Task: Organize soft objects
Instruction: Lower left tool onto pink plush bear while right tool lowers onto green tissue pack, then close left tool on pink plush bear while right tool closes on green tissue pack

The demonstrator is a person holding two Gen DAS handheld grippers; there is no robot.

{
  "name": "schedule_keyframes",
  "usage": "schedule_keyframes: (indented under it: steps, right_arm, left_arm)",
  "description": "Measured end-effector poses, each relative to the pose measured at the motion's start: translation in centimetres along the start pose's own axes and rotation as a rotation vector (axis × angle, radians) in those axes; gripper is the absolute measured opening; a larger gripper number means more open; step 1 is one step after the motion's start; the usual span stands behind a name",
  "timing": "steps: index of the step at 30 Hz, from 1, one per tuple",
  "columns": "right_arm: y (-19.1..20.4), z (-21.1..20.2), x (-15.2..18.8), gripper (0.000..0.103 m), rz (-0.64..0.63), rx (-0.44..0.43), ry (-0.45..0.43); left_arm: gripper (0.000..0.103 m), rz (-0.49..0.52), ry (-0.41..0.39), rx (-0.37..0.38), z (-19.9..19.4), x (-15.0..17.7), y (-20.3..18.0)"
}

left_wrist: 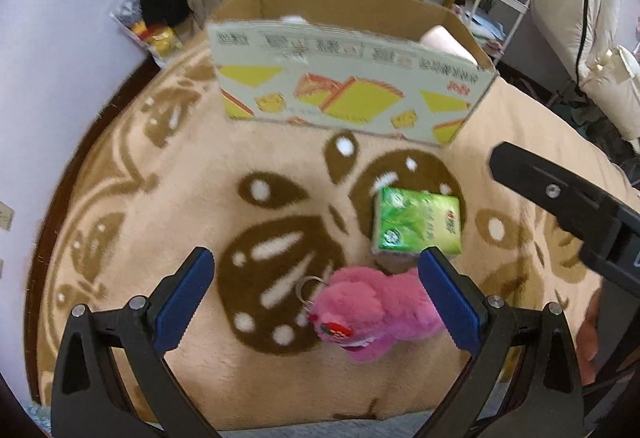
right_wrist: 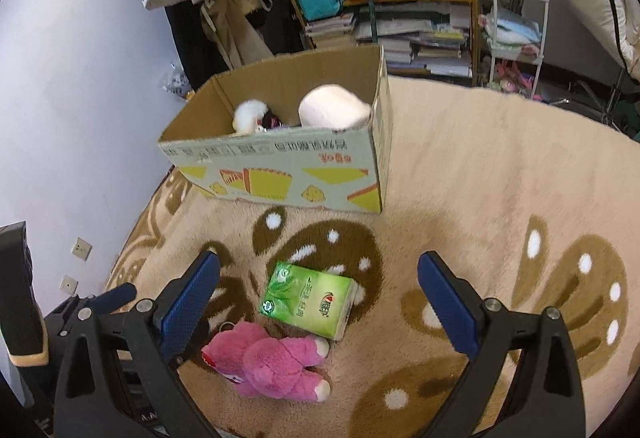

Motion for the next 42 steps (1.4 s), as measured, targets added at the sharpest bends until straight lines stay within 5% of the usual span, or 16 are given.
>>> schedule_keyframes:
  steps: [19,42]
  right_arm:
    - [0.3,5.0,4.2,0.103,0.046,-0.054,0.239]
    - [0.6,8.5,5.4,0.103,0.121,-0.118,0.288]
  left_arm:
    - [0.101,-0.049,0.211,0.126,4.0,2.8,-1.5]
    - [0.101,-0.147,0.375,0.144,8.9,4.5,-1.2]
Point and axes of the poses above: each gripper's, at about its wrist camera, not at the fingertips, and z roughly the way its jaws point, y to its left, x to its underside, the point moved 7 cm from there along z, roughly the way its jaws point, and after that the axes turned 14 degrees about -z, right-handed, at the moved point
